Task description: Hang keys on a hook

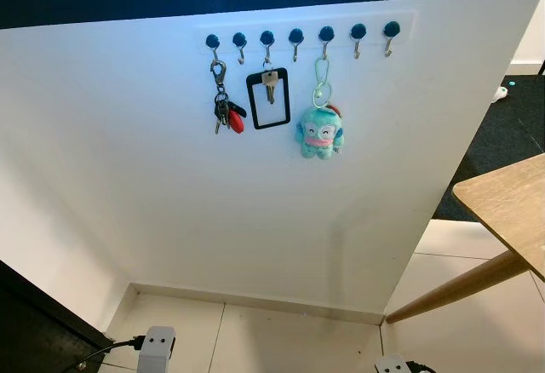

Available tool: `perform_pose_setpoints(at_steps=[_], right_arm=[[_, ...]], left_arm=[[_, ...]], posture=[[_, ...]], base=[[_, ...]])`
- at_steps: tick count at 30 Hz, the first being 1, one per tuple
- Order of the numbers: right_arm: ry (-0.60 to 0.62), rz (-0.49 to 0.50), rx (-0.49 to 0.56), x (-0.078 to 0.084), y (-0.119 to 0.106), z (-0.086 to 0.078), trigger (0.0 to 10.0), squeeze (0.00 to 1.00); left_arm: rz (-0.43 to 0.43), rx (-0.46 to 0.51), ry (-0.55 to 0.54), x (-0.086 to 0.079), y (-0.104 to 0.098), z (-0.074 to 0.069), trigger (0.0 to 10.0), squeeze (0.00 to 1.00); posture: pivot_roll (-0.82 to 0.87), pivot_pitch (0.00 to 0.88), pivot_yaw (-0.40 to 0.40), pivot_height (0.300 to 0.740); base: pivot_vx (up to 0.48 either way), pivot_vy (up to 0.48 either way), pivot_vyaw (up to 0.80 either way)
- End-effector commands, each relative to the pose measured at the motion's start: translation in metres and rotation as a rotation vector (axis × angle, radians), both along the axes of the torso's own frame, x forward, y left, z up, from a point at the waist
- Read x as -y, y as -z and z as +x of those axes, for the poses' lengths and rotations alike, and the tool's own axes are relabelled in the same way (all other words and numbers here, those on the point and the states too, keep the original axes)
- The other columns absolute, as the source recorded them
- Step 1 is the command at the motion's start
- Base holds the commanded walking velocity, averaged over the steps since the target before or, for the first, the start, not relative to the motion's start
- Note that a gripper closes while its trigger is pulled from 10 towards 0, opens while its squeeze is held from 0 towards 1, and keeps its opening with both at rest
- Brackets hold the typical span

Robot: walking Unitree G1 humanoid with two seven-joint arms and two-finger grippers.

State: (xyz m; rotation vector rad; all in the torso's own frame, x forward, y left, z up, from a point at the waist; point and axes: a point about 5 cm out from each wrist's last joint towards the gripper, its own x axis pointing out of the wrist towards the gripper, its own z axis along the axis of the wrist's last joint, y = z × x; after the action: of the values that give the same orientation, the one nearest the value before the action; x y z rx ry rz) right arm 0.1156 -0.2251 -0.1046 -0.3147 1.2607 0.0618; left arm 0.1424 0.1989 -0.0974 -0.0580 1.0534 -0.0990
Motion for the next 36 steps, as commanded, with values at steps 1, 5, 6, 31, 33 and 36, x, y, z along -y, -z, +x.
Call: perform_pose_setpoints(at_steps=[1,5,6,31,33,36], right_arm=[[-0.016,0.012,-0.007,-0.0069,0.0014,0.0001,10.0,0.00],[-0.030,0.002,0.000,-0.0066,0.0005,0.0031,10.0,0.00],[-0.029,0.001,0.001,-0.0064,0.0003,0.0037,10.0,0.00],[-0.050,-0.037,-0.005,-0.0028,0.0000,0.0028,10.0,0.00],[-0.056,-0.041,-0.001,-0.0017,-0.0004,0.0034,10.0,0.00],[-0.058,-0.042,0.001,-0.0008,-0.0007,0.0037,10.0,0.00]], left_arm=[[0.036,-0.021,0.002,-0.0095,0.0000,-0.0031,10.0,0.00],[0.048,-0.021,-0.005,-0.0102,-0.0003,-0.0020,10.0,0.00],[0.049,-0.021,-0.006,-0.0101,-0.0003,-0.0018,10.0,0.00],[0.085,-0.035,0.012,-0.0107,0.0011,-0.0050,10.0,0.00],[0.084,-0.035,0.013,-0.0100,0.0011,-0.0047,10.0,0.00],[0.080,-0.033,0.013,-0.0091,0.0011,-0.0042,10.0,0.00]], posture=[[-0.12,0.014,0.114,0.740],[-0.12,0.005,0.107,0.740],[-0.12,0.005,0.107,0.740],[-0.12,0.015,0.108,0.740],[-0.12,0.016,0.107,0.740],[-0.12,0.015,0.105,0.740]], base=[[0.000,0.000,0.00],[0.000,0.000,0.00],[0.000,0.000,0.00],[0.000,0.000,-0.61],[0.000,0.000,0.00],[0.000,0.000,0.00]])
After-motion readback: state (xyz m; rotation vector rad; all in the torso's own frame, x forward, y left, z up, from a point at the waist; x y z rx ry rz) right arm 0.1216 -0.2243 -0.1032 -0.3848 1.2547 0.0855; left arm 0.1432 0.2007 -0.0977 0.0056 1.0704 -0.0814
